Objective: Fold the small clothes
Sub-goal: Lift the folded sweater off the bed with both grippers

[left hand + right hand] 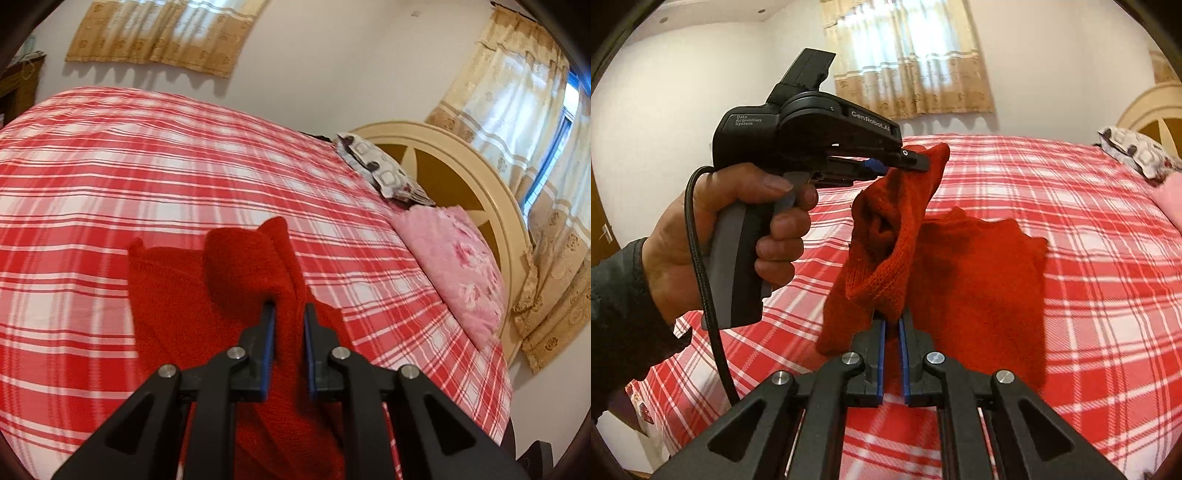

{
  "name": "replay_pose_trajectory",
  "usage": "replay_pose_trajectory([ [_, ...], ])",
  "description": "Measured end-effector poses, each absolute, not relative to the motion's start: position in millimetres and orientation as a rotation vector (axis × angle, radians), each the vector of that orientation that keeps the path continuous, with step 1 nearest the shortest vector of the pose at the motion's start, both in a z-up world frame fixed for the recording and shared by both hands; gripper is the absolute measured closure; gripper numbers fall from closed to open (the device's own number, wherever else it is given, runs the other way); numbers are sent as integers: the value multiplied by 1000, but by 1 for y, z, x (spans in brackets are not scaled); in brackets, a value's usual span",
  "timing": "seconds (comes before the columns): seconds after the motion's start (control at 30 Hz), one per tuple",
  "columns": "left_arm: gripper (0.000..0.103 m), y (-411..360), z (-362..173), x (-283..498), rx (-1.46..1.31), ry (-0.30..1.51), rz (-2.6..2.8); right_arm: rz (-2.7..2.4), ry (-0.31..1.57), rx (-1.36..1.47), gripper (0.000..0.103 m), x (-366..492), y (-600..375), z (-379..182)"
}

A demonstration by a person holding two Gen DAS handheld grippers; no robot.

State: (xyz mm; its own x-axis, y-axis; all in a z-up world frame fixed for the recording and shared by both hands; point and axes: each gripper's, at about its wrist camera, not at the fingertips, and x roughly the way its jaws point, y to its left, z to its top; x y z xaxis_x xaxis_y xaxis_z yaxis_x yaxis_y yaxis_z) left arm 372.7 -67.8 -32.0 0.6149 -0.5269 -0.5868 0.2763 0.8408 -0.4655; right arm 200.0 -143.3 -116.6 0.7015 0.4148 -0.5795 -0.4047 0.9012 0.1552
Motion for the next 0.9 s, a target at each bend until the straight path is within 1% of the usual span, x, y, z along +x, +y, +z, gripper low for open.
replay_pose_trajectory([
  [0.5, 89, -154, -63, 384, -206, 864, -529, 395, 753, 186, 97, 213, -210, -147],
  [0.7, 88, -188, -71, 380, -75, 868, -513, 396, 769, 239, 97, 217, -222, -151],
  [0.83, 82, -192, -70, 377, -41, 868, -486, 394, 783, 276, 97, 219, -229, -154],
  [0.9, 81, -193, -63, 370, -30, 842, -484, 397, 796, 295, 97, 221, -232, -157],
])
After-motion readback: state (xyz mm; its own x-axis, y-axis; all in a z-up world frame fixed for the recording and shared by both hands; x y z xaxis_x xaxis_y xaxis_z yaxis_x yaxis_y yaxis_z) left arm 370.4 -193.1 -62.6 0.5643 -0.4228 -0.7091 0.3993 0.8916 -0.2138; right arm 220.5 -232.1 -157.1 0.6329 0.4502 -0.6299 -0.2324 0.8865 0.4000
